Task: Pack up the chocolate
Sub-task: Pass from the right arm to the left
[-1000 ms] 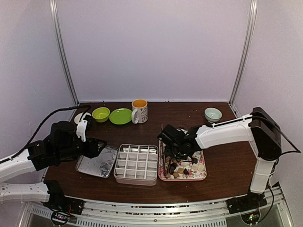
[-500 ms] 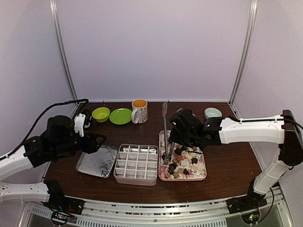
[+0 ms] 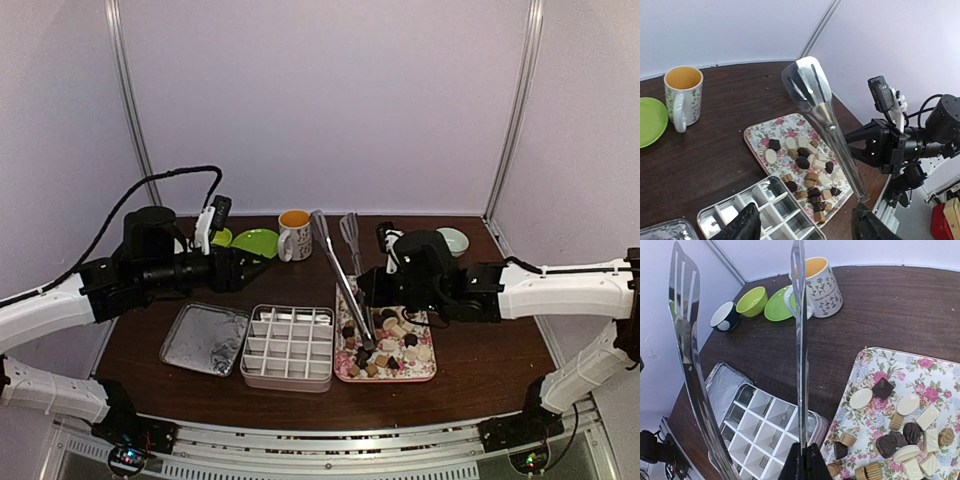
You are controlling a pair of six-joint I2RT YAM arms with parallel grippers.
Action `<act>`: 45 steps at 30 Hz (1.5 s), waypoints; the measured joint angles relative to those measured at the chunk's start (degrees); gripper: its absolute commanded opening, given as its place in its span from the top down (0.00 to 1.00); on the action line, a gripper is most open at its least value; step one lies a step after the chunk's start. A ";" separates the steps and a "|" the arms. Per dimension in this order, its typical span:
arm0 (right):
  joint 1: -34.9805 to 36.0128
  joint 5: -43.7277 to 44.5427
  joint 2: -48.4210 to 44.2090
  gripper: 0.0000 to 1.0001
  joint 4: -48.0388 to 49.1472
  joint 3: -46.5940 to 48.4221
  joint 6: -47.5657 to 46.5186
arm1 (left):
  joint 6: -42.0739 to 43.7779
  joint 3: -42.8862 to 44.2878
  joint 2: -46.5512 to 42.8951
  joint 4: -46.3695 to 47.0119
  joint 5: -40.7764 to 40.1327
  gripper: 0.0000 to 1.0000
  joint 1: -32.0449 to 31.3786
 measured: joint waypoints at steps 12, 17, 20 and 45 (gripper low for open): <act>0.00 -15.58 -3.76 1.00 8.59 -0.83 -5.60 | -10.40 1.62 12.13 22.38 14.73 0.35 0.00; 0.00 -22.29 -3.93 1.00 12.81 -0.98 -5.53 | -13.27 2.25 14.25 28.94 17.92 0.33 0.00; 0.00 -25.18 -3.93 1.00 14.49 -0.98 -5.42 | -14.12 2.34 14.84 30.82 18.78 0.32 0.00; -0.35 -39.54 -2.58 0.92 22.03 0.20 -0.92 | -18.75 3.15 17.57 40.00 22.43 0.84 -0.26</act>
